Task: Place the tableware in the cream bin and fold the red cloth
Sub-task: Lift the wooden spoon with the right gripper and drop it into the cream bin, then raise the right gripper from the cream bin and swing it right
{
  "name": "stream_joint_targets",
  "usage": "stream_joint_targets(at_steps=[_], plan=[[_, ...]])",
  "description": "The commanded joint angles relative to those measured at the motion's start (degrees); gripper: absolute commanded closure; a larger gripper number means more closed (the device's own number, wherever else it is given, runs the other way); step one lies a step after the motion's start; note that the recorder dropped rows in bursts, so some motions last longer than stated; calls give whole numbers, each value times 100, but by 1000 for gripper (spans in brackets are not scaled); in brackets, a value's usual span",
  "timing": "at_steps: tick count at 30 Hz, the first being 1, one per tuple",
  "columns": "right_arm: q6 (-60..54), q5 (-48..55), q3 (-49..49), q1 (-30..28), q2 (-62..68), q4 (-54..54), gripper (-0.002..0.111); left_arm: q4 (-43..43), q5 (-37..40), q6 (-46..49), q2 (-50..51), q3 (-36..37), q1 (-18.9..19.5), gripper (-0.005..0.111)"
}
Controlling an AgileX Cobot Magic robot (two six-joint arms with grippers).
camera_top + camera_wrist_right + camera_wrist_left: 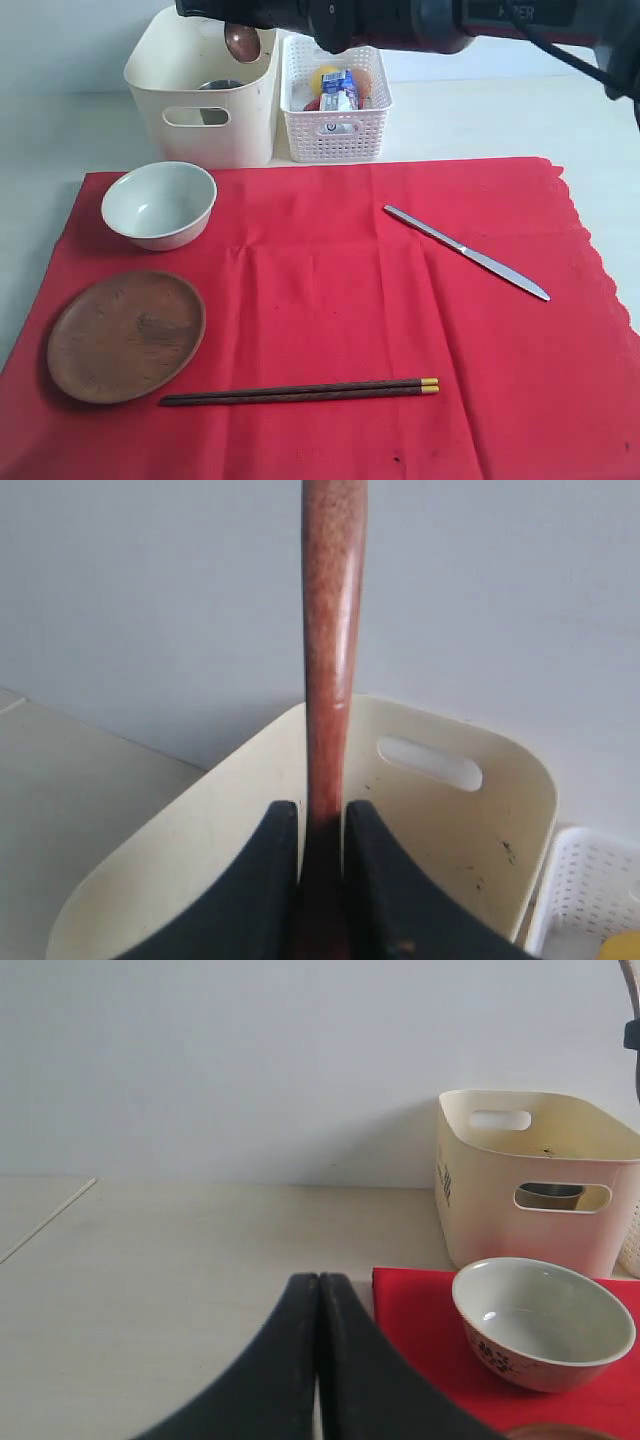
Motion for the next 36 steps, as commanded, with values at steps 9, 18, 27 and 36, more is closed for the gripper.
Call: stream_joint_targets(at_steps=[9, 18, 27, 36], plan=[[-64, -407, -626, -1, 668, -5, 108, -31, -22, 2, -16, -2, 17, 107], [-64, -441, -1253, -1, 1333, -5, 108, -31, -22, 2, -16, -2, 17, 107], [-48, -493, -1301, -1, 1480, -5, 108, -31, -22, 2, -16, -2, 17, 107], [-48, -468, -1301, 62, 1493, -5, 108, -31, -22, 2, -16, -2, 17, 107]])
